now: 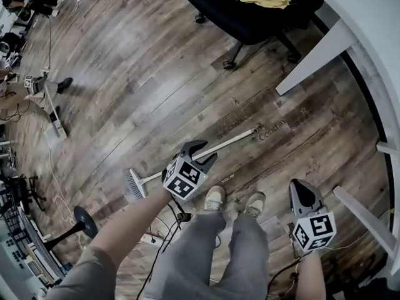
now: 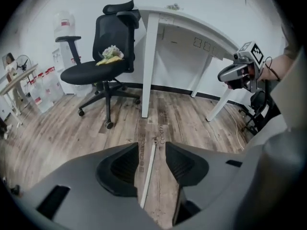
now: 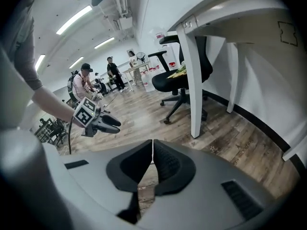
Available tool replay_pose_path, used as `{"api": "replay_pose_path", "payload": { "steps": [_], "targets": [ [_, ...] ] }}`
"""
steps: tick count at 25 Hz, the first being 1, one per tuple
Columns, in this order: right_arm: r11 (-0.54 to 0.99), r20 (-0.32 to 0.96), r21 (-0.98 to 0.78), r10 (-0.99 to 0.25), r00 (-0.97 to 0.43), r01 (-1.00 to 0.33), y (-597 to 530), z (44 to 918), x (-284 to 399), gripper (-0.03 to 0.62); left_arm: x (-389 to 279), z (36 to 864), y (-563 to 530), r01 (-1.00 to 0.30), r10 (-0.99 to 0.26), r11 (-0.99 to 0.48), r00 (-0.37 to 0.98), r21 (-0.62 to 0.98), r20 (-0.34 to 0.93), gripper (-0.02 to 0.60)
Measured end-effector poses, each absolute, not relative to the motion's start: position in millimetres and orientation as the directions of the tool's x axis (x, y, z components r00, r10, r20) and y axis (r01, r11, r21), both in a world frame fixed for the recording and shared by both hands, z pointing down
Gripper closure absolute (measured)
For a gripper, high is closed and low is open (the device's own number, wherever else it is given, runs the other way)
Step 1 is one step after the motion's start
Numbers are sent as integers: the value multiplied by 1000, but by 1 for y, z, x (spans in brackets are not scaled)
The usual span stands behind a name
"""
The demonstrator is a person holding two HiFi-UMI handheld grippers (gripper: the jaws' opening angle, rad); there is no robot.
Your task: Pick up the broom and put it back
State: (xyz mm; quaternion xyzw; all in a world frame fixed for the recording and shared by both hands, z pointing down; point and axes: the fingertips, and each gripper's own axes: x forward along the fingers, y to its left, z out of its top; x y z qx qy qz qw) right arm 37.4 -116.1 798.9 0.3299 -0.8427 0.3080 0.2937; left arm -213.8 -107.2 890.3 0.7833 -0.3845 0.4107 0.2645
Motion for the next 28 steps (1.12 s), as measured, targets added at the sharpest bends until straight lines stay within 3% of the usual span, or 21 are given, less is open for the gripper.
{"api": "replay_pose_path", "payload": {
  "steps": [16,21,28],
  "targets": [
    [616,690,-378,-311,-654,-691,-103,990,30,560,-224,1140,-58,-794,-214,-587,341,158,915,362],
    [555,629,-505,-287,-723,-661,-97,1011,25,560,-229,1201,-49,-799,-178,-578,322,166,930,362],
    [578,621,-487,-297,-725,-654,-110,1037,28,560,-217,1262,-53,-776,-154,-612,307,153,939,362]
  ]
}}
